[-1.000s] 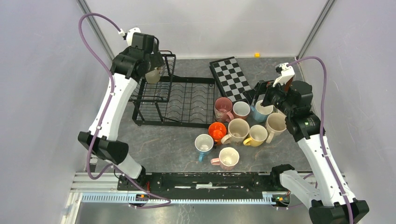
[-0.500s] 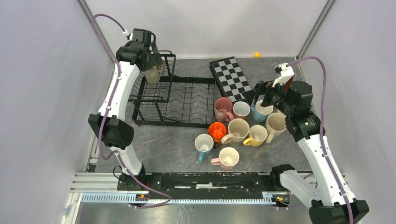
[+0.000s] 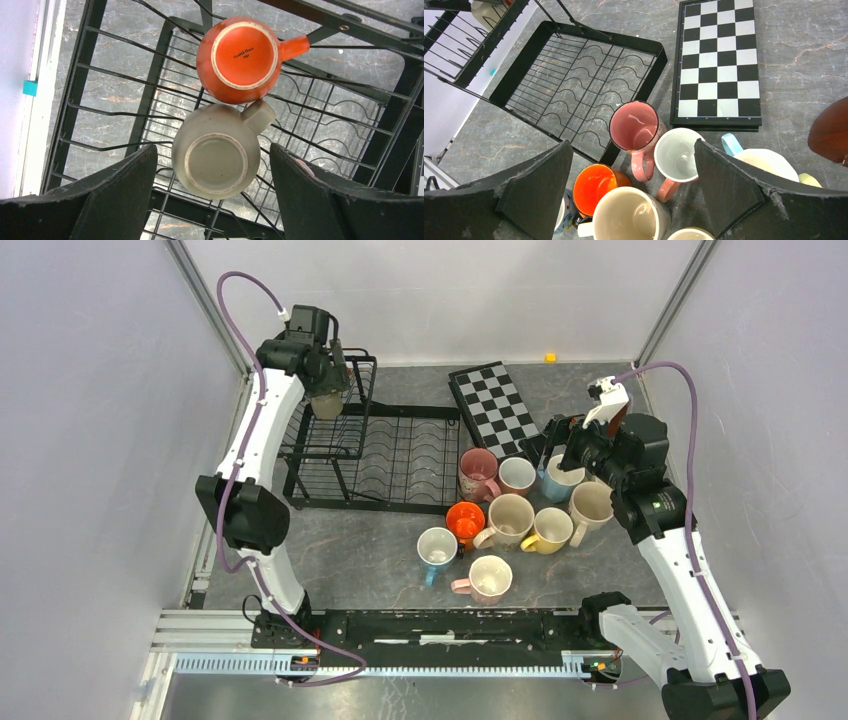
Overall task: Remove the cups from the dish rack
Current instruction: Unload the cup from the dish rack.
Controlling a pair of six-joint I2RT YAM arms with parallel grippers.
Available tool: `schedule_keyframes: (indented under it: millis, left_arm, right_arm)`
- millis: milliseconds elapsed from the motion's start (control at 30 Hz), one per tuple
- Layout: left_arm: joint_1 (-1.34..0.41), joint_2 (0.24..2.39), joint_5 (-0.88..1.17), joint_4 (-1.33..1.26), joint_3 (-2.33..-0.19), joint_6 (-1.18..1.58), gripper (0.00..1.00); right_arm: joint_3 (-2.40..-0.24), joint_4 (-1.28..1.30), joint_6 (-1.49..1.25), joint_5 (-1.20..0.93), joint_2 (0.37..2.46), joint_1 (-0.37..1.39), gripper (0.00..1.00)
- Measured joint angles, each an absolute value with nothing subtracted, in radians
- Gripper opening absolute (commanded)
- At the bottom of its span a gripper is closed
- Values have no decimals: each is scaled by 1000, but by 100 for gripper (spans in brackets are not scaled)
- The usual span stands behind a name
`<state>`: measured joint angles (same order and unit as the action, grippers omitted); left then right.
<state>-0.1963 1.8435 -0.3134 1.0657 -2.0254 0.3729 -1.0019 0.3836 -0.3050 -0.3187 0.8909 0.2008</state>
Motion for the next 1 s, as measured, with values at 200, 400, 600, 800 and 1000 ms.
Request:
schedule_keyframes:
  millis: [200, 400, 600, 800, 1000]
  left_arm:
    - [-196, 1849, -304, 1064, -2019, 359, 80]
    - [-196, 1861, -290, 1060, -1998, 359, 78]
    - [-196, 1871, -286, 1052, -1980, 359, 71]
    - [-196, 1871, -286, 1041, -1976, 359, 44]
    - [-196, 1871, -286, 1041, -1976, 359, 19]
  right_arm:
    - [-1002, 384, -305, -319, 891, 201, 98]
    - [-1002, 384, -305, -319, 891, 201, 98]
    - [-1002, 384, -305, -319, 891, 201, 98]
    - [-1002, 384, -305, -319, 891, 201, 98]
    - [-1002, 384, -305, -321, 891, 201, 98]
